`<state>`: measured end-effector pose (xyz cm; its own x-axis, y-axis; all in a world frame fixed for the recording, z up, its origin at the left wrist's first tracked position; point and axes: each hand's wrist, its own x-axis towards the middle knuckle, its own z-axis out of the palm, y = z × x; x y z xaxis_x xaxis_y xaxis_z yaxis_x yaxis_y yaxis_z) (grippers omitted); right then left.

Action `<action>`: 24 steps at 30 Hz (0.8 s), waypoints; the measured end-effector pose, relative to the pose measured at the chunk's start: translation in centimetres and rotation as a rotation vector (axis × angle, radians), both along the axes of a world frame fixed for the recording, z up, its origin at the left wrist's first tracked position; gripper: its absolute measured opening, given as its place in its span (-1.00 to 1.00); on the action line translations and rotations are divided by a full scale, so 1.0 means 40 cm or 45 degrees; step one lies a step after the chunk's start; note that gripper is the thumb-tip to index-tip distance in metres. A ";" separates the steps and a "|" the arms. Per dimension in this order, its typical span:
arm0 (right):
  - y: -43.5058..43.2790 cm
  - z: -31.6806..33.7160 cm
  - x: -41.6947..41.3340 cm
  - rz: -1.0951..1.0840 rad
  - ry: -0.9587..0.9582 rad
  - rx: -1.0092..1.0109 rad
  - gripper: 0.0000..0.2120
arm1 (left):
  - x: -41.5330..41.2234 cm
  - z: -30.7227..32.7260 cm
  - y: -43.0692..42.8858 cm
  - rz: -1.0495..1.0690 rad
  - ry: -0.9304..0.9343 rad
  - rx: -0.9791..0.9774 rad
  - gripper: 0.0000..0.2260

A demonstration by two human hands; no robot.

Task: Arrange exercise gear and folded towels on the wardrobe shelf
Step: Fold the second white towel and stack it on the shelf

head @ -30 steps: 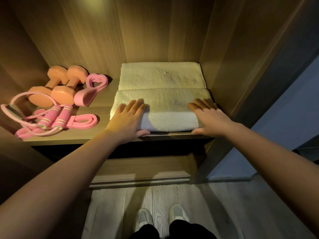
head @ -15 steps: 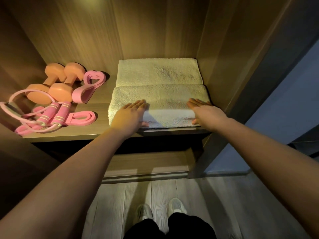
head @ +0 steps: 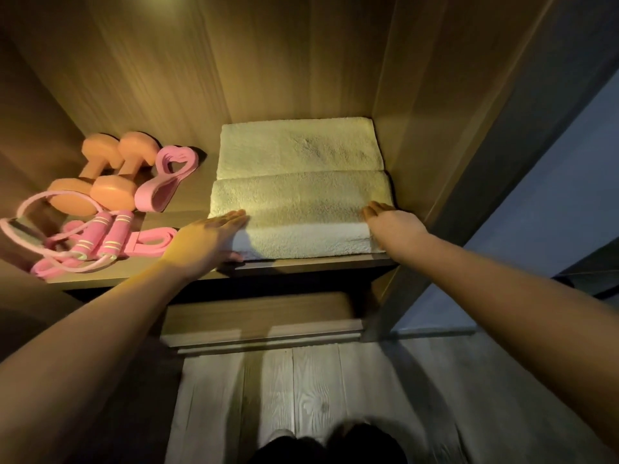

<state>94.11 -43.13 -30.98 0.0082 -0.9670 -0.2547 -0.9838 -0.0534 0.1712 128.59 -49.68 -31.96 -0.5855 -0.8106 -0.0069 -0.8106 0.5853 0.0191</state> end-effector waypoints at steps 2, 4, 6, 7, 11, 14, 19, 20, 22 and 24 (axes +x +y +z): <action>0.006 0.018 0.006 0.002 -0.021 0.055 -0.28 | 0.000 0.020 0.006 -0.026 -0.068 0.069 -0.23; 0.022 0.040 0.011 -0.023 -0.044 0.111 -0.23 | -0.011 0.049 0.021 -0.041 -0.122 0.118 -0.26; 0.031 0.067 0.015 -0.018 -0.045 0.135 -0.19 | -0.024 0.082 0.033 -0.020 -0.142 0.162 -0.34; 0.033 0.082 0.019 -0.006 -0.032 0.149 -0.19 | -0.035 0.100 0.038 0.003 -0.163 0.196 -0.37; 0.075 0.155 0.067 0.009 -0.073 0.168 -0.31 | -0.082 0.170 0.081 0.127 -0.232 0.314 -0.33; 0.175 0.234 0.113 0.047 -0.140 0.265 -0.33 | -0.105 0.234 0.172 0.171 -0.203 0.458 -0.37; 0.348 0.374 0.150 -0.164 -0.433 0.426 -0.38 | -0.108 0.387 0.324 0.064 -0.102 0.618 -0.42; 0.377 0.393 0.150 -0.209 -0.495 0.432 -0.39 | -0.107 0.416 0.343 0.035 -0.051 0.629 -0.42; 0.421 0.418 0.139 -0.267 -0.575 0.396 -0.41 | -0.113 0.466 0.370 -0.014 0.025 0.636 -0.42; 0.453 0.421 0.115 -0.312 -0.589 0.341 -0.41 | -0.132 0.503 0.388 -0.039 0.055 0.631 -0.42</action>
<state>98.73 -25.01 -14.13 -0.0388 -0.8570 -0.5139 -0.9420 0.2029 -0.2672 123.31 -34.17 -11.85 -0.6174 -0.6985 -0.3619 -0.7854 0.5209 0.3345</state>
